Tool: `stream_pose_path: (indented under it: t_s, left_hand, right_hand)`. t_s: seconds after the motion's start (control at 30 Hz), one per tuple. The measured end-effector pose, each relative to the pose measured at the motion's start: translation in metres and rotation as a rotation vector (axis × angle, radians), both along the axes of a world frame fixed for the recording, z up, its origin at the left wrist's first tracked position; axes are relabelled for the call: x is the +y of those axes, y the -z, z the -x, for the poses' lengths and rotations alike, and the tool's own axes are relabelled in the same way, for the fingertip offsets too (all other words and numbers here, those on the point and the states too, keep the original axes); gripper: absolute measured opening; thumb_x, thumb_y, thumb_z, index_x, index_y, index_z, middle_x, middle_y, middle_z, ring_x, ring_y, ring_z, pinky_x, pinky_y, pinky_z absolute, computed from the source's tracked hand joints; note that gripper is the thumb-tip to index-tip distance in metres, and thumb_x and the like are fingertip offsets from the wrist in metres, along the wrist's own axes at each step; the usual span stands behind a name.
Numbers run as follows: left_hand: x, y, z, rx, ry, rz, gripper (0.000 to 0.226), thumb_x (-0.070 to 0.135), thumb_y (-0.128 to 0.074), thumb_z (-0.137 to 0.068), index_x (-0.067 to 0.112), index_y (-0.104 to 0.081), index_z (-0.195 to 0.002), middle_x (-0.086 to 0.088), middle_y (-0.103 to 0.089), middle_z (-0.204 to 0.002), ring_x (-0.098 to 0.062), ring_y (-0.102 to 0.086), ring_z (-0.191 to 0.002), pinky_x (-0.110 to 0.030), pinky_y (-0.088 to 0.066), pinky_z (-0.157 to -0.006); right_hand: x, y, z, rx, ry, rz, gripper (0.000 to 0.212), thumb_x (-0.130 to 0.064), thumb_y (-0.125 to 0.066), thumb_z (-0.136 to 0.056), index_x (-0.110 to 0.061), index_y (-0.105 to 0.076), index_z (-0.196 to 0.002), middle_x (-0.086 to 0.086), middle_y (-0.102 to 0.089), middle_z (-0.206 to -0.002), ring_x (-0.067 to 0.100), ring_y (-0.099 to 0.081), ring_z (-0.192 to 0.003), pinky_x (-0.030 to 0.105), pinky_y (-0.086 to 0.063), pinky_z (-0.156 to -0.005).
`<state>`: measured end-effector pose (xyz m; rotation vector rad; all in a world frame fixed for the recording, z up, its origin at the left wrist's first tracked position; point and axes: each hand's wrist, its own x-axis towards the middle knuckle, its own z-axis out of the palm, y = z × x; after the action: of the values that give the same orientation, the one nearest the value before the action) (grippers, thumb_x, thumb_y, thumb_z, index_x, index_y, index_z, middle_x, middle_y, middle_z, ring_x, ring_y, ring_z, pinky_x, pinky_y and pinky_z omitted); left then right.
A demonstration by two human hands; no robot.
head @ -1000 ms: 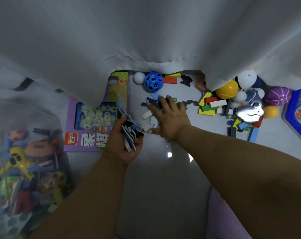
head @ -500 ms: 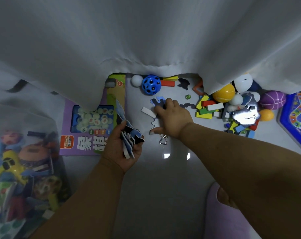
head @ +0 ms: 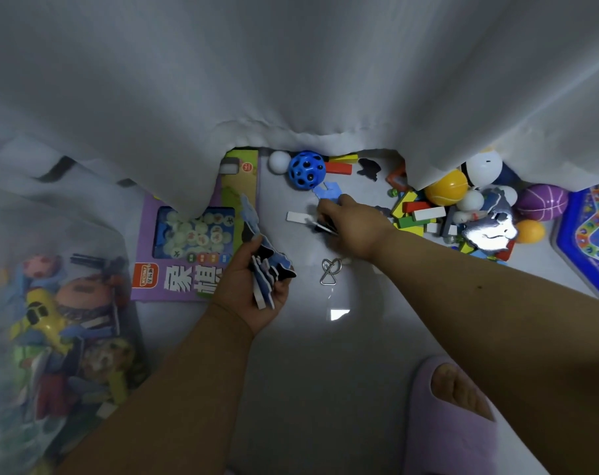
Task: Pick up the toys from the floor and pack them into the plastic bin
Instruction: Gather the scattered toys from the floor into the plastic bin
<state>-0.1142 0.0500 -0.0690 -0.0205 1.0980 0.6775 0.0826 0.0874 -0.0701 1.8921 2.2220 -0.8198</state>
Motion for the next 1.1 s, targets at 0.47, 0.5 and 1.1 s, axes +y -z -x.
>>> stream_pose_path:
  t_s: [0.47, 0.5, 1.1]
  left_hand:
    - [0.005, -0.091, 0.042, 0.132, 0.185, -0.097, 0.022, 0.036, -0.060, -0.088, 0.019, -0.058, -0.073, -0.001, -0.051, -0.071, -0.013, -0.050, -0.055, -0.019, -0.047, -0.039]
    - [0.005, -0.103, 0.051, 0.133, 0.199, -0.114, 0.022, 0.037, -0.061, -0.086, 0.020, -0.058, -0.072, -0.001, -0.048, -0.073, -0.014, -0.048, -0.057, -0.019, -0.045, -0.038]
    - [-0.063, -0.242, 0.271, 0.717, 0.108, 0.010, 0.050, 0.041, -0.053, -0.094, 0.010, -0.048, -0.134, -0.014, -0.054, -0.133, -0.033, -0.060, -0.098, -0.040, -0.054, -0.073]
  right_hand:
    - [-0.021, -0.092, 0.049, 1.011, 0.948, 0.103, 0.024, -0.012, -0.068, -0.083, -0.021, -0.053, -0.099, 0.011, -0.061, -0.093, 0.019, -0.055, -0.063, 0.027, -0.043, -0.055]
    - [-0.024, -0.104, 0.062, 1.084, 0.945, 0.141, 0.022, -0.010, -0.067, -0.084, -0.017, -0.054, -0.101, 0.011, -0.061, -0.089, 0.020, -0.055, -0.063, 0.028, -0.043, -0.057]
    - [-0.106, -0.229, 0.318, 1.167, 0.546, 0.666, 0.051, -0.043, -0.047, -0.095, -0.010, -0.049, -0.133, 0.014, -0.051, -0.135, 0.029, -0.053, -0.115, 0.042, -0.043, -0.102]
